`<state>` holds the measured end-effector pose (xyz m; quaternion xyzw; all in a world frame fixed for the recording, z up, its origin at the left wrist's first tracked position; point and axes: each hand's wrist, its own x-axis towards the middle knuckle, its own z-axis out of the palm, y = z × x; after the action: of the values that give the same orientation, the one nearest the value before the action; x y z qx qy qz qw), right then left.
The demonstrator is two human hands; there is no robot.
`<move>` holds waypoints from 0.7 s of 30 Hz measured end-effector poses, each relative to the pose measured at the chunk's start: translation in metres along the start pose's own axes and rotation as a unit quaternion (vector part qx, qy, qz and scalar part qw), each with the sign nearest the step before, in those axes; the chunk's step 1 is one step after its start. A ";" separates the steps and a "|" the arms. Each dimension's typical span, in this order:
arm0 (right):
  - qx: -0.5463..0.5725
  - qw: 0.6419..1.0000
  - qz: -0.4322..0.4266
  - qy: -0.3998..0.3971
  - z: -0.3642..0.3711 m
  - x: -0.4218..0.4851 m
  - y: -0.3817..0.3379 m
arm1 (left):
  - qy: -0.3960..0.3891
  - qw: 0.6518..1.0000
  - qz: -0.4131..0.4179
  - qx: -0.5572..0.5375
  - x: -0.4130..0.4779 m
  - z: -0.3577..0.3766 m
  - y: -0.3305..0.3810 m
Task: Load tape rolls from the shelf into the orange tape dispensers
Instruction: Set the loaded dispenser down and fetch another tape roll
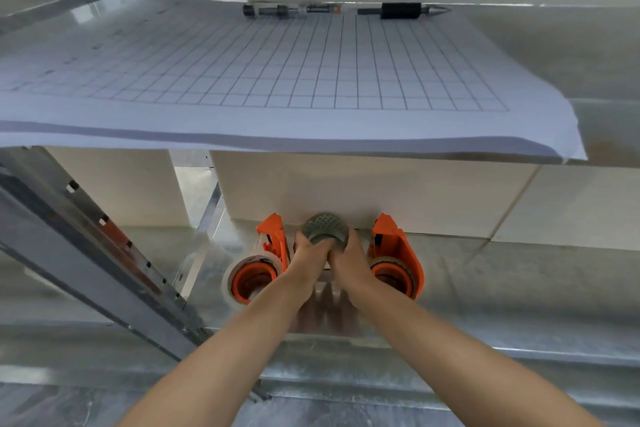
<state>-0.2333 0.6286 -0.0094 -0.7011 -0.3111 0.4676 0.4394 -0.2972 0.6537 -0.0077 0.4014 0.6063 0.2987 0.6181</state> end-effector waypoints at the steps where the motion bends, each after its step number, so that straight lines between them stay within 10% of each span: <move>1: 0.000 1.000 -0.011 0.001 -0.002 -0.002 -0.002 | -0.007 1.000 0.019 0.002 -0.004 -0.002 0.002; 21: 0.040 0.971 -0.125 0.200 -0.048 -0.072 0.003 | -0.161 0.967 0.189 0.064 -0.070 0.022 0.014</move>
<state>-0.2152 0.5506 0.0238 -0.7181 -0.2827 0.2711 0.5753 -0.2799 0.5983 0.0385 0.5906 0.4300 0.3022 0.6124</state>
